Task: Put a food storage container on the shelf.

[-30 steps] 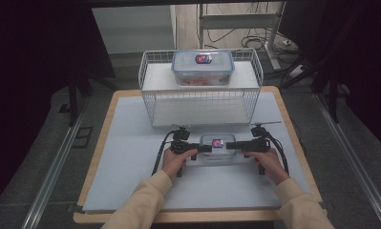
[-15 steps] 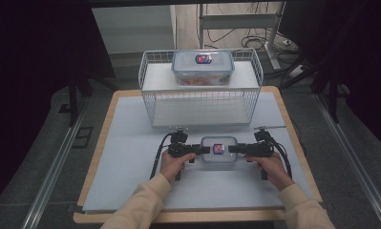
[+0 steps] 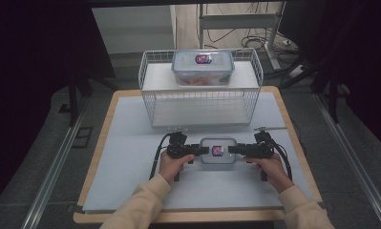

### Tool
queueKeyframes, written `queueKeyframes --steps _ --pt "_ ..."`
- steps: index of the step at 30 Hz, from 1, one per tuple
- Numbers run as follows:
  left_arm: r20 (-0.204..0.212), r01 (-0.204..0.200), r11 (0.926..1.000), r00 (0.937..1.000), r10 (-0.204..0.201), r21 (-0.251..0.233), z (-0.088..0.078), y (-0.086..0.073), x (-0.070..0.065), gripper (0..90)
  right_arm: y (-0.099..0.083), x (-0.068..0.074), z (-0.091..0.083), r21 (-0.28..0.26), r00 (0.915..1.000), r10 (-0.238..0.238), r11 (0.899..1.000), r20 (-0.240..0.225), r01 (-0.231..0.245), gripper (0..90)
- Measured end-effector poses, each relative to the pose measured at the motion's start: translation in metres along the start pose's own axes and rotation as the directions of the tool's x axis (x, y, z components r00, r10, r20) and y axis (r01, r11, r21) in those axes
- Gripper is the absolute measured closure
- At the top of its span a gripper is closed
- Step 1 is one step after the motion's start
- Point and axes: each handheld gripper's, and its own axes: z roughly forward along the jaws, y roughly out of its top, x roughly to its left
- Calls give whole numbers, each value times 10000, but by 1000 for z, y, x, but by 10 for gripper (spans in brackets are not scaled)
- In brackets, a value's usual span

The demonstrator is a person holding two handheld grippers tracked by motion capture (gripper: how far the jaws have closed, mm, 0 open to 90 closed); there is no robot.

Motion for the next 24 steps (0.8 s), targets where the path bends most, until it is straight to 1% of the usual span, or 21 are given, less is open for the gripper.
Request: queueKeyframes --steps 6,7,9,13,15,19,20,21,24 --pt "-17 -133 9994 9999 133 -324 -5 2 -4 499 2 3 -2 -216 9999 -72 9997 -87 70 493" --pt "-38 -191 9992 9998 190 -349 -6 3 -4 499 3 5 -2 -305 9999 -132 9995 -80 129 492" --pt "-60 -167 9992 9998 164 -371 -7 4 -5 499 4 5 -3 -303 9999 -131 9995 -88 129 492" --pt "-122 -361 9981 9993 355 -495 -13 9 -9 499 7 8 -4 -440 9996 -259 9987 -129 253 492" --pt "-130 -440 9974 9990 433 -571 -16 12 -12 499 10 11 -6 -532 9994 -310 9981 -150 301 492" --pt "-119 -575 9958 9983 568 -705 -23 18 -15 499 21 20 -11 -677 9983 -564 9962 -136 553 493" --pt "-133 -595 9955 9982 586 -739 -24 19 -16 499 21 20 -11 -677 9983 -564 9962 -136 553 493" --pt "-137 -625 9950 9980 617 -783 -27 22 -17 499 25 23 -13 -709 9980 -618 9956 -141 607 492" --pt "-157 -705 9933 9975 694 -913 -32 28 -20 500 30 27 -15 -790 9976 -677 9947 -147 663 493"
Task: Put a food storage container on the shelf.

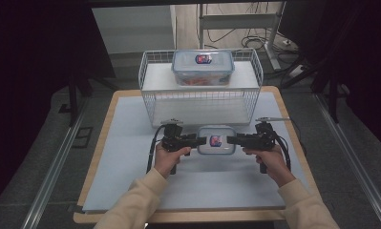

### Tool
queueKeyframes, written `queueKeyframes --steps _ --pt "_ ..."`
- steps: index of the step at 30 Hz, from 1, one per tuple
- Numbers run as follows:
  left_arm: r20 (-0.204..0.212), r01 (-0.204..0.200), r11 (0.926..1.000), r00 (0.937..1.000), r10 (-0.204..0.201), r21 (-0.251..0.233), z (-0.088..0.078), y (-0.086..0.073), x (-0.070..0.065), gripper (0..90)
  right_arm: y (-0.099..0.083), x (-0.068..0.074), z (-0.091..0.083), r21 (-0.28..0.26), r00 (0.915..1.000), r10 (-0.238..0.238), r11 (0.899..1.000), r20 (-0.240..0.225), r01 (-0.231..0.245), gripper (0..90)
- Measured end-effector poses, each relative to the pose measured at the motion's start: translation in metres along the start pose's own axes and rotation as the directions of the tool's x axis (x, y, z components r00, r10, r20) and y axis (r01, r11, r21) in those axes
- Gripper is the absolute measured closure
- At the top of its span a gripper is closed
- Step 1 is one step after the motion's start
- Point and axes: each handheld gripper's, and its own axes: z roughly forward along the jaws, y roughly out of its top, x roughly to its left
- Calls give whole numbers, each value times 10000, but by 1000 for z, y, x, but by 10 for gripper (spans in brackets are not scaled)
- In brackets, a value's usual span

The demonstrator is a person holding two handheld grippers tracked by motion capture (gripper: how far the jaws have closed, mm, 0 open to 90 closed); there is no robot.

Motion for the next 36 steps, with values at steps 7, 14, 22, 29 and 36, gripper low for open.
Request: queueKeyframes --steps 7,14,22,29,36 --pt "-55 -338 9988 9994 336 -348 -17 24 -9 500 25 15 -8 -313 9994 -345 9989 -64 343 495" --pt "-154 -624 9960 9980 616 -635 -32 50 -17 501 50 27 -13 -686 9977 -664 9955 -109 655 496" --pt "-253 -943 9912 9954 923 -930 -49 73 -24 501 77 41 -19 -977 9947 -1010 9903 -175 988 498" --pt "-255 -1092 9867 9939 1069 -1202 -60 91 -29 501 97 51 -24 -1177 9916 -1273 9853 -211 1240 501" --pt "-356 -1272 9824 9917 1235 -1365 -69 107 -32 501 115 58 -26 -1356 9890 -1462 9806 -241 1417 501"
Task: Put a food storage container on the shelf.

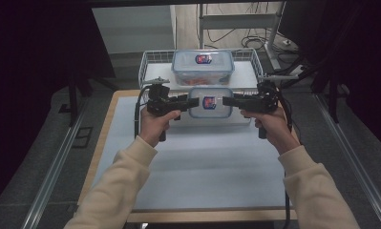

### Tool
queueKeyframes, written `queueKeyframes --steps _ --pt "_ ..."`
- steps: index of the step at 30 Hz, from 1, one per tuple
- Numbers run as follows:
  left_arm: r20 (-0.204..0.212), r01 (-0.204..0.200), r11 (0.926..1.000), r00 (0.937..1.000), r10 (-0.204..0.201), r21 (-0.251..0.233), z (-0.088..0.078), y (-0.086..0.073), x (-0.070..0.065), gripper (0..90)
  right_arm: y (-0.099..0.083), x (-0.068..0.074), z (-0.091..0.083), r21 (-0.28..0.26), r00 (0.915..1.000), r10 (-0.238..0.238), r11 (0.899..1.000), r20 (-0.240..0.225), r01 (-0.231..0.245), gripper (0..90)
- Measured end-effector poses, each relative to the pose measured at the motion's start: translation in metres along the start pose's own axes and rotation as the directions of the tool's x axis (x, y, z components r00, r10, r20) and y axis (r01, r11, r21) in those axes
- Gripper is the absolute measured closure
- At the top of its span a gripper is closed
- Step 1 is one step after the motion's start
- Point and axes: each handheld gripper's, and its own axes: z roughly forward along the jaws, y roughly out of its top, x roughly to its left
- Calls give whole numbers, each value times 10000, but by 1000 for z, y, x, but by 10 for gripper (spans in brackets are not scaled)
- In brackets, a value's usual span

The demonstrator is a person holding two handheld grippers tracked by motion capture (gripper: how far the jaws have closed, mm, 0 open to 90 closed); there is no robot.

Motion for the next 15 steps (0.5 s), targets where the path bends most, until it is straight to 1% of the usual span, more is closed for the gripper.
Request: queueKeyframes --steps 9,15 --pt "-45 -170 9997 9998 169 -186 -7 17 -1 502 16 4 1 -238 9999 -144 9996 -50 143 502" --pt "-29 -270 9991 9996 269 -322 -11 29 -2 502 29 8 -1 -306 9995 -288 9991 -84 286 504"
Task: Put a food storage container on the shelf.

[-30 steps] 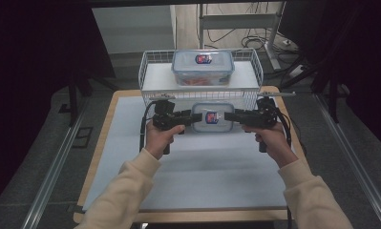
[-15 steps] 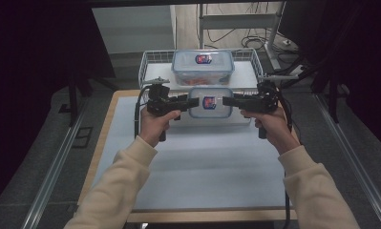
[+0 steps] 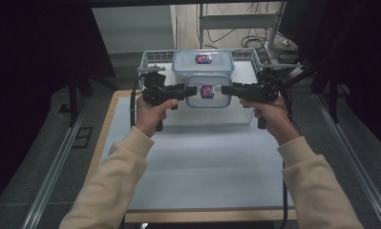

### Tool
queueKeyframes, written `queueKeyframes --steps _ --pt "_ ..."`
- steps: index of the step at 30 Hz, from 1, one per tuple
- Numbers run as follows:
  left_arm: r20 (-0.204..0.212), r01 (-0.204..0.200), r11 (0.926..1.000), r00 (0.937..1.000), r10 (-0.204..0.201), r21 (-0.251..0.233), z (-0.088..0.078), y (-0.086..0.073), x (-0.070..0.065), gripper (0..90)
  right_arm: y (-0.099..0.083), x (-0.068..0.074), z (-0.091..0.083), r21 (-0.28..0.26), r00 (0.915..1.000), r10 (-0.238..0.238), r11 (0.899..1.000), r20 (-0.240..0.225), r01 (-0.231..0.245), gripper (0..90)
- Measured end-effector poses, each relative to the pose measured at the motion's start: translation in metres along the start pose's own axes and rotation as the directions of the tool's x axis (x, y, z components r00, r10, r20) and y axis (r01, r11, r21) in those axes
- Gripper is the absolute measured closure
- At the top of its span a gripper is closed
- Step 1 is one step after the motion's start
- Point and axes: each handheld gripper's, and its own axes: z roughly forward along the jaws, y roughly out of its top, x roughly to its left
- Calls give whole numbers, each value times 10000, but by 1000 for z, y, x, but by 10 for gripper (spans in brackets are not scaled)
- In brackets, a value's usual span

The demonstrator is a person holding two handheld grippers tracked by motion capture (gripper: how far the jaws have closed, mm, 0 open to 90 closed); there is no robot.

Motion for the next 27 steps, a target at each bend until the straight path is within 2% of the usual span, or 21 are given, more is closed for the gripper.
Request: queueKeyframes --steps 13,27 --pt "-68 -225 9996 9997 224 -151 -5 27 0 502 28 3 0 -178 9998 -191 9997 -35 190 505" --pt "-15 -230 9991 9997 229 -356 -4 51 9 502 54 0 5 -162 9993 -369 9992 11 369 505"
